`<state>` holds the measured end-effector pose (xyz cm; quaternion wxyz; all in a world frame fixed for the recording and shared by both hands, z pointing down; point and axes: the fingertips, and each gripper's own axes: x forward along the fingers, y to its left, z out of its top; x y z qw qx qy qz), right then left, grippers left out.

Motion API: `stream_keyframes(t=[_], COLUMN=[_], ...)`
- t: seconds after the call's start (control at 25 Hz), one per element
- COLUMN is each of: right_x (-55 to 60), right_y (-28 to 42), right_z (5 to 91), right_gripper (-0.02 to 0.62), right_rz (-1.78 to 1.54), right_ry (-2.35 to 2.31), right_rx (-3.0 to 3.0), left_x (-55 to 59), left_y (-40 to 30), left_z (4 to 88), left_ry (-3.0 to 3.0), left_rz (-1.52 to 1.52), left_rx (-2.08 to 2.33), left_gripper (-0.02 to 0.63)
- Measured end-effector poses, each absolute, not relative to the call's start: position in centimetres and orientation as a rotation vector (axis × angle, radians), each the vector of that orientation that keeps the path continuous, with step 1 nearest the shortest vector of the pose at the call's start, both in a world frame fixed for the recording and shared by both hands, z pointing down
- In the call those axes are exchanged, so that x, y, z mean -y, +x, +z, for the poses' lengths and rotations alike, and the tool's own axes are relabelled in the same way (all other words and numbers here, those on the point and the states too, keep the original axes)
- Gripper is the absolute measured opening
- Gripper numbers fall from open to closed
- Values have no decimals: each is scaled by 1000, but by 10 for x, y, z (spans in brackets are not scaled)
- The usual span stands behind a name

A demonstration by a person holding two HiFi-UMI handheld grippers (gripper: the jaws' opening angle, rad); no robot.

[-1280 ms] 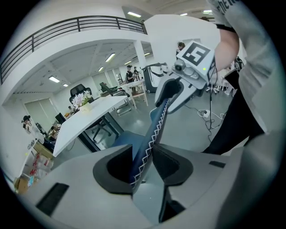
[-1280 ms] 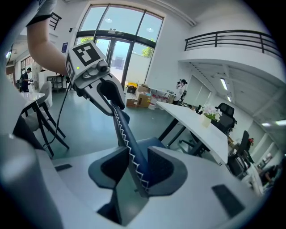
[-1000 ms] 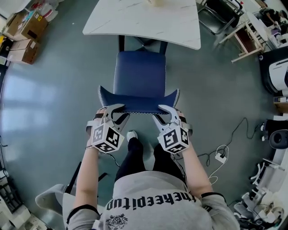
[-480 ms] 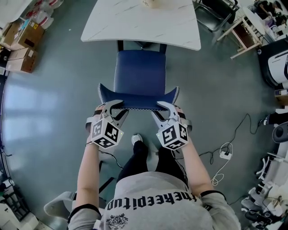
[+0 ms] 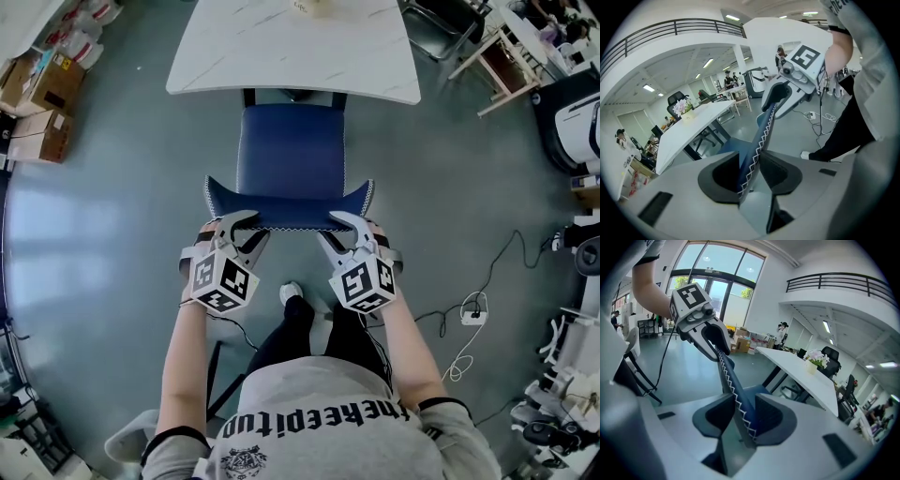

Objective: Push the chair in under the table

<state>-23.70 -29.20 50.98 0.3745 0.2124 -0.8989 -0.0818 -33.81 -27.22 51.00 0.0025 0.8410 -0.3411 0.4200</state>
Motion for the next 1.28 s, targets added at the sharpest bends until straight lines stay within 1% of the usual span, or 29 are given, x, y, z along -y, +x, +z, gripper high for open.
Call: stream_keyframes(t=[0.2,0.72,0.92,1.04,1.12,1.16,1.2,1.24,1.28], right_x=[295,293,291,288,285,283,282,282,280], right_y=[-249,-248,-246,-244,-243,-243,-243,-242,-242], right_z=[510,511,510,503,492,486,479,473,467], right_gripper=[141,153,156,156,135,108,65,37,29], right_rz=[-207,-167,-194,-222,-229,-222,-208,-187,-158], right_ry=[564,594,603,614,632,654,684,712,729], right_rx=[2299,2261,2211,2206,2234,2256,2280,2305,2331], left_x=[277,275,272,268,267,267,266,264,262], left_y=[-350,-350,-349,-348,-350,-351,-352,-352,-351], left_z=[510,510,507,491,475,468,463,459,457], left_ry=[2649,2674,2694,2731,2744,2743,2740,2737,2735], left_rz=[1319,1298,1333,1286,1195,1150,1112,1084,1061], left_rx=[1042,1044,1035,1066,1127,1154,1172,1184,1190], left_gripper=[144,149,150,125,70,53,41,37,31])
